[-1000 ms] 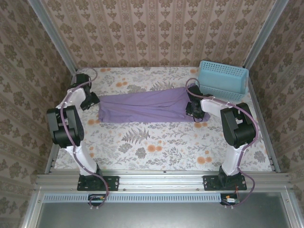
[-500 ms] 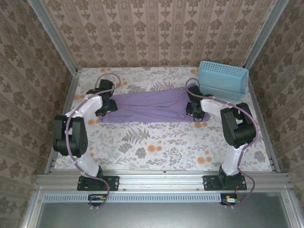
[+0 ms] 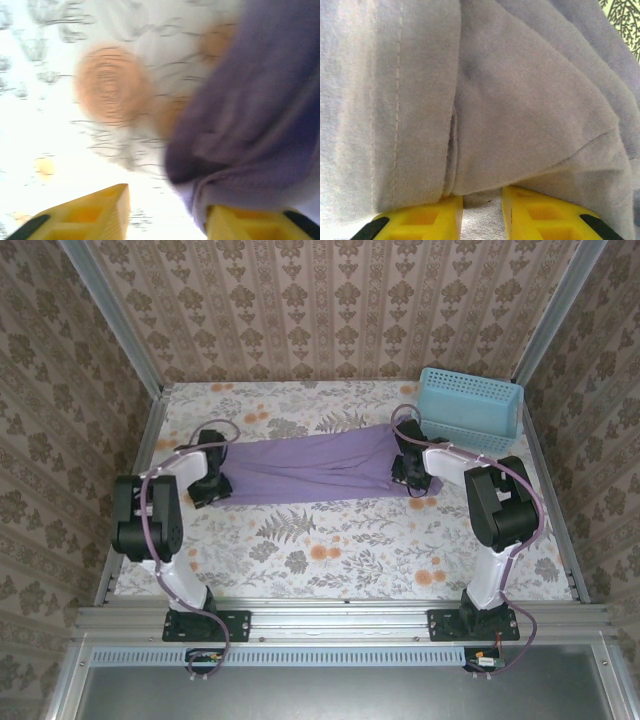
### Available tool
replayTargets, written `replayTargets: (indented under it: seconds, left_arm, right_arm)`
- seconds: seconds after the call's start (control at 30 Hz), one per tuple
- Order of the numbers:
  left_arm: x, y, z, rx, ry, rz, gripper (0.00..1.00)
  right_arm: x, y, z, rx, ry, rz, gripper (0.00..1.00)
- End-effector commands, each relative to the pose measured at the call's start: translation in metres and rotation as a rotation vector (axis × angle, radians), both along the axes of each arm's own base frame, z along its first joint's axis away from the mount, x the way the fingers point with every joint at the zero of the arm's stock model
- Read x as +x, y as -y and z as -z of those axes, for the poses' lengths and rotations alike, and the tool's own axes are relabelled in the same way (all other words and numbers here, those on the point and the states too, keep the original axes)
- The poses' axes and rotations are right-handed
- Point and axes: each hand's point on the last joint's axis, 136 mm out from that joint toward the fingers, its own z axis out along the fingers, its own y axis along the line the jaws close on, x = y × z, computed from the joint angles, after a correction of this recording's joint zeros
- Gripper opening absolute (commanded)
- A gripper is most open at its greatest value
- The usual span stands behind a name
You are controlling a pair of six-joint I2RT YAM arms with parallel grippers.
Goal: Fold the inside-out t-shirt
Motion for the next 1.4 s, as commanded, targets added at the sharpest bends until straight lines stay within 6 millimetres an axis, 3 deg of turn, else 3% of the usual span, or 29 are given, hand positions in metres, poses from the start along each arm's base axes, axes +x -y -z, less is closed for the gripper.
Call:
replayTargets:
  seconds: [0.0, 0.07, 0.2, 0.3, 0.4, 0.53, 0.63, 0.7, 0.83, 0.93, 1.03, 1.23, 1.37]
  left_arm:
    - [-0.007, -0.024, -0.007, 0.025, 0.039, -0.080, 0.32]
    - [-0.008, -0.031, -0.010, 0.018, 0.047, -0.105, 0.26]
    - [-0.008, -0.040, -0.028, 0.062, 0.101, -0.125, 0.24]
    - [-0.013, -0.046, -0.044, 0.101, 0.149, -0.141, 0.34]
    - [-0.014, -0.037, -0.049, 0.084, 0.181, -0.123, 0.37]
    - [-0.016, -0.007, -0.040, 0.011, 0.171, -0.062, 0.41]
    - [-0.018, 0.018, -0.019, -0.091, 0.136, -0.032, 0.48]
    - [-0.018, 0.022, -0.005, -0.134, 0.108, -0.039, 0.49]
    - [-0.026, 0.012, 0.020, -0.237, 0.087, -0.146, 0.24]
    - [-0.034, -0.006, 0.012, -0.185, 0.135, -0.198, 0.18]
    - [-0.033, -0.010, -0.004, -0.161, 0.184, -0.193, 0.18]
    - [-0.033, -0.015, -0.026, -0.095, 0.234, -0.175, 0.41]
    - [-0.034, -0.016, -0.029, -0.081, 0.248, -0.176, 0.45]
  right_arm:
    - [-0.011, 0.014, 0.009, -0.044, -0.070, 0.052, 0.29]
    - [-0.010, 0.014, 0.010, -0.046, -0.073, 0.053, 0.28]
    - [-0.010, 0.014, 0.010, -0.046, -0.073, 0.055, 0.27]
    - [-0.010, 0.014, 0.009, -0.045, -0.070, 0.057, 0.26]
    - [-0.010, 0.014, 0.010, -0.042, -0.069, 0.057, 0.26]
    - [-0.008, 0.012, 0.008, -0.020, -0.058, 0.048, 0.25]
    - [-0.006, 0.002, 0.000, 0.035, -0.028, 0.024, 0.26]
    - [-0.007, 0.000, -0.009, 0.041, -0.009, 0.017, 0.27]
    - [-0.009, 0.004, -0.030, 0.021, 0.032, -0.006, 0.30]
    - [-0.008, 0.005, -0.046, 0.017, 0.080, -0.035, 0.36]
    - [-0.006, 0.000, -0.056, 0.043, 0.113, -0.053, 0.40]
    - [-0.005, -0.041, -0.048, 0.161, 0.108, -0.120, 0.49]
    - [-0.006, -0.053, -0.028, 0.194, 0.065, -0.103, 0.52]
